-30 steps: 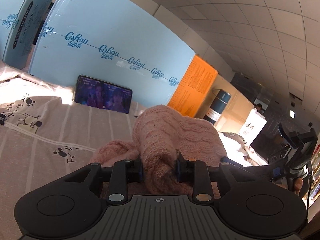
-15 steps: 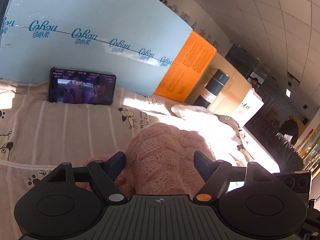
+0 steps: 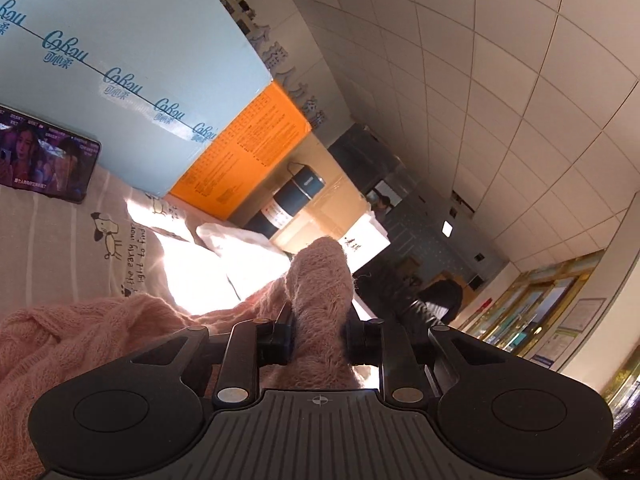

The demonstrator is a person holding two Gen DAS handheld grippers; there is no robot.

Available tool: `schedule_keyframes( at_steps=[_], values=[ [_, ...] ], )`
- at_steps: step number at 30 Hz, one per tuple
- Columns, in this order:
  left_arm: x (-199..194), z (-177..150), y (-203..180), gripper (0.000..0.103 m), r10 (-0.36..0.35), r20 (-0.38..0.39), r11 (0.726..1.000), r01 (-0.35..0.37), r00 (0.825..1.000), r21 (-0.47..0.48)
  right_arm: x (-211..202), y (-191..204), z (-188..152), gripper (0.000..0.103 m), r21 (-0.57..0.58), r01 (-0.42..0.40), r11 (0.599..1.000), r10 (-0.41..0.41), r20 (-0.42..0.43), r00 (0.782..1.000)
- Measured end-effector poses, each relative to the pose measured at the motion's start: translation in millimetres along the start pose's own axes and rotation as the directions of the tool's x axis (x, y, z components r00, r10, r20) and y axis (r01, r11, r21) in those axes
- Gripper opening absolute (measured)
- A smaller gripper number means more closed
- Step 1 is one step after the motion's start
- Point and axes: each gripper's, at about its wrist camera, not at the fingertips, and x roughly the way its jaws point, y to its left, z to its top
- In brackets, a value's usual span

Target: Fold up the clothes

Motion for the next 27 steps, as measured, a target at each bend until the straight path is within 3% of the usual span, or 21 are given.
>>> schedule_keyframes(
  at_steps=[2, 6, 9, 12, 14, 17, 20, 25, 27],
  values=[
    [-8.8, 0.1, -0.7, 0.021, -0.008, 0.051, 1.0, 0.009, 0.999, -0.011, -1.2, 9.4, -1.9, 0.1, -0.054, 0.023, 0.998, -0.021, 0.041, 0.999],
    [-26.2, -8.1, 12.7, 0.021, 0.083, 0.114, 0.996, -0.078, 0.99, -0.05, -0.2, 34.4, -10.5, 0.1, -0.233, 0.151, 0.961, -0.13, 0.104, 0.986],
    [-42.9, -16.6, 27.1, 0.021, 0.176, 0.147, 0.982, -0.164, 0.973, -0.088, -3.2, 26.3, -9.7, 0.1, -0.18, 0.252, 0.951, -0.228, 0.141, 0.963],
    [-56.1, -24.9, 40.1, 0.021, 0.27, 0.157, 0.959, -0.251, 0.95, -0.127, -8.5, 9.9, -4.4, 0.1, -0.075, 0.28, 0.957, -0.27, 0.119, 0.955],
    [-59.1, -28.3, 45.8, 0.021, 0.339, 0.137, 0.937, -0.322, 0.931, -0.134, -9.2, 3.0, -2.5, 0.1, -0.045, 0.254, 0.966, -0.25, 0.077, 0.965],
    [-60.3, -31.8, 48.3, 0.021, 0.389, 0.13, 0.92, -0.376, 0.912, -0.11, 0.8, 7.6, -4.9, 0.1, -0.083, 0.195, 0.977, -0.196, -0.005, 0.981],
    [-58.2, -30.0, 47.4, 0.023, 0.406, 0.131, 0.913, -0.396, 0.904, -0.099, 11.9, 12.4, -6.5, 0.1, -0.093, 0.12, 0.988, -0.127, -0.083, 0.988],
    [-55.6, -31.0, 49.2, 0.023, 0.38, 0.119, 0.922, -0.365, 0.917, -0.13, 29.7, 15.3, -11.6, 0.1, -0.056, 0.045, 0.997, -0.054, -0.176, 0.983],
    [-55.5, -32.2, 48.9, 0.023, 0.354, 0.119, 0.931, -0.338, 0.928, -0.136, 36.6, 14.2, -11.8, 0.1, -0.052, 0.077, 0.996, -0.085, -0.174, 0.981]
  ],
)
